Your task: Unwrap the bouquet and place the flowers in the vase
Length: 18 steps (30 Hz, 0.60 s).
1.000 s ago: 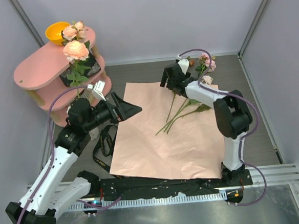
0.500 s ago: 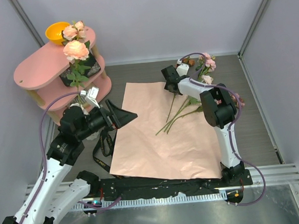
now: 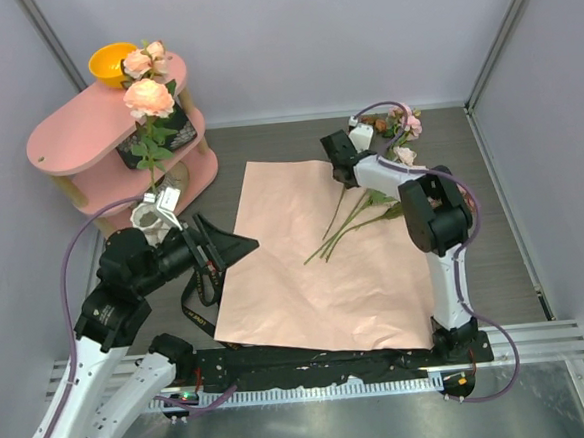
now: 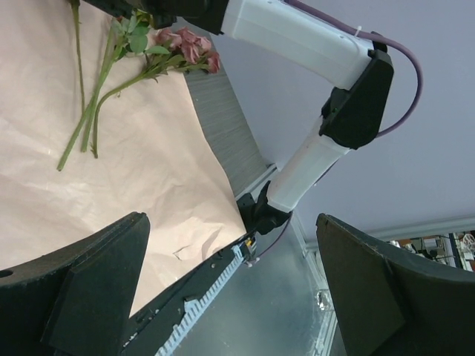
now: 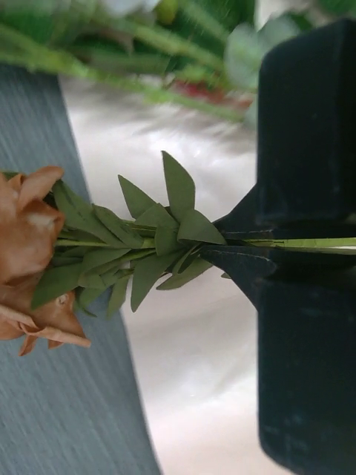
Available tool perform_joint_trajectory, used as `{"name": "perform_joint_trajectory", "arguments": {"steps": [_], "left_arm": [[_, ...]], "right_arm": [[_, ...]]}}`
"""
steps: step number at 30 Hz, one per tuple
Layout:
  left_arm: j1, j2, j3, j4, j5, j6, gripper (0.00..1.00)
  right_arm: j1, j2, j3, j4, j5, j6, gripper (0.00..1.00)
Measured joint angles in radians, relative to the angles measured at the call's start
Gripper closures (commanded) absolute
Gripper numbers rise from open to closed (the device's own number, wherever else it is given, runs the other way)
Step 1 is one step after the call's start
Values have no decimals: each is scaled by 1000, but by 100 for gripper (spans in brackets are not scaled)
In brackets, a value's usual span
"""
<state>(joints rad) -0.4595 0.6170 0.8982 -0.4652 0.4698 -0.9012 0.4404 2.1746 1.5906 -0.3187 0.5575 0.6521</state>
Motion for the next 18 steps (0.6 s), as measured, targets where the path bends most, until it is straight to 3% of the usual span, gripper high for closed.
{"name": "perform_joint_trajectory", "arguments": {"steps": [4,9,14,18], "left_arm": [[0,-35,-3,-16,2,-1,0],[0,-40,-43,20,4,-22,0],[0,51,-56,113,27,-61,0],[0,115,-72,238,56,-97,0]], "right_arm": [[19,-201,-194,61,-16,-70,99],[57,-573,-456,203,-145,-148,99],[64,-847,-664,425,-479,-229,99],[77,-935,-793,606,-752,-250,99]]}}
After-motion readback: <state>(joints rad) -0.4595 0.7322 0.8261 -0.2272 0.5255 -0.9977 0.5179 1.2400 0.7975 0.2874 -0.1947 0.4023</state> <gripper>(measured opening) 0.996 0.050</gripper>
